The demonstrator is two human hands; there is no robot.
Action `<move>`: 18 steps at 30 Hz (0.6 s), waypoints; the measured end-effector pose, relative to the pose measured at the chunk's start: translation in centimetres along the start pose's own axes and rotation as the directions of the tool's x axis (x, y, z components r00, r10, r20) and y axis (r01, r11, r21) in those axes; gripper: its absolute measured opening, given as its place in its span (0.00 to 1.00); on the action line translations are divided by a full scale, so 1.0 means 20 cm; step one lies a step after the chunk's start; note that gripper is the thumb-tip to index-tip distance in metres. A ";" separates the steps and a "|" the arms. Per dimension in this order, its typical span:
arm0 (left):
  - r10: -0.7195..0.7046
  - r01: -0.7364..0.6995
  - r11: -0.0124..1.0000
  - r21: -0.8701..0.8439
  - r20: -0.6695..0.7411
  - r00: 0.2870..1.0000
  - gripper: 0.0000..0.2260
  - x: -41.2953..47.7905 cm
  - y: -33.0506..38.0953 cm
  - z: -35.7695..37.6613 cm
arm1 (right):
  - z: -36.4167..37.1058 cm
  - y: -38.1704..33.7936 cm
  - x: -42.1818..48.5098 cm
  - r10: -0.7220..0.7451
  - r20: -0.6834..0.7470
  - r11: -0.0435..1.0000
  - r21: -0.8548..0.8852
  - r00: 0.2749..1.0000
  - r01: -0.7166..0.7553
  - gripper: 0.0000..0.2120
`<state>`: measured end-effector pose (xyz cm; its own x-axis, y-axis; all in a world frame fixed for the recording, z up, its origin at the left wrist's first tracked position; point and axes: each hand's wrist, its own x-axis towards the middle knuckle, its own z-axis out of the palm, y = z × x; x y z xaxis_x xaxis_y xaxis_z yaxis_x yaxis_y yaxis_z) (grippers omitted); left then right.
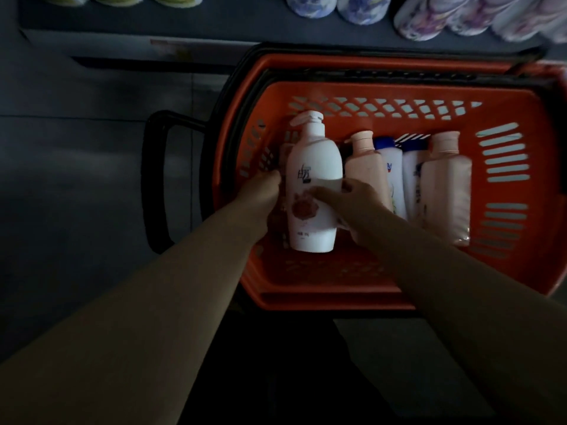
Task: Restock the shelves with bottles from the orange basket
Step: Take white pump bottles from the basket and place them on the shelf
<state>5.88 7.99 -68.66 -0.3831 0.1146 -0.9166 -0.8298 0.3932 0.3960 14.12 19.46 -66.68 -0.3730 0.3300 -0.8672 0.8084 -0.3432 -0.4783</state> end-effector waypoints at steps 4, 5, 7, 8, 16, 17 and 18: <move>0.013 -0.015 1.000 0.012 0.146 0.989 0.08 -0.17 0.06 0.09 | -0.16 -0.06 -0.12 0.016 0.066 0.992 0.121 0.998 -0.024 0.08; 0.033 -0.038 0.999 0.027 0.164 0.986 0.10 -0.22 0.07 0.12 | -0.19 -0.07 -0.16 0.007 0.068 0.992 0.128 0.998 -0.015 0.08; 0.064 -0.072 0.997 0.033 0.202 0.977 0.14 -0.33 0.11 0.17 | -0.25 -0.11 -0.24 -0.017 0.074 0.990 0.144 0.997 0.007 0.11; 0.081 -0.092 0.995 0.040 0.214 0.973 0.15 -0.36 0.13 0.19 | -0.28 -0.13 -0.28 -0.027 0.070 0.987 0.159 0.997 0.015 0.12; 0.226 -0.229 0.973 -0.029 0.325 0.919 0.29 -0.78 0.26 0.27 | -0.50 -0.28 -0.73 -0.165 0.071 0.950 0.278 0.984 0.140 0.11; 0.241 -0.244 0.969 -0.033 0.337 0.910 0.29 -0.83 0.28 0.28 | -0.52 -0.29 -0.79 -0.176 0.064 0.947 0.284 0.982 0.151 0.10; 0.260 -0.266 0.964 -0.031 0.343 0.903 0.26 -0.88 0.29 0.28 | -0.53 -0.30 -0.84 -0.180 0.053 0.944 0.290 0.982 0.157 0.10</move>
<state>10.03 13.43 -50.60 -0.4219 0.5190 -0.7434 -0.7105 0.3201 0.6267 20.27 25.27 -47.71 -0.5361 0.3391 -0.7731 0.5725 -0.5270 -0.6281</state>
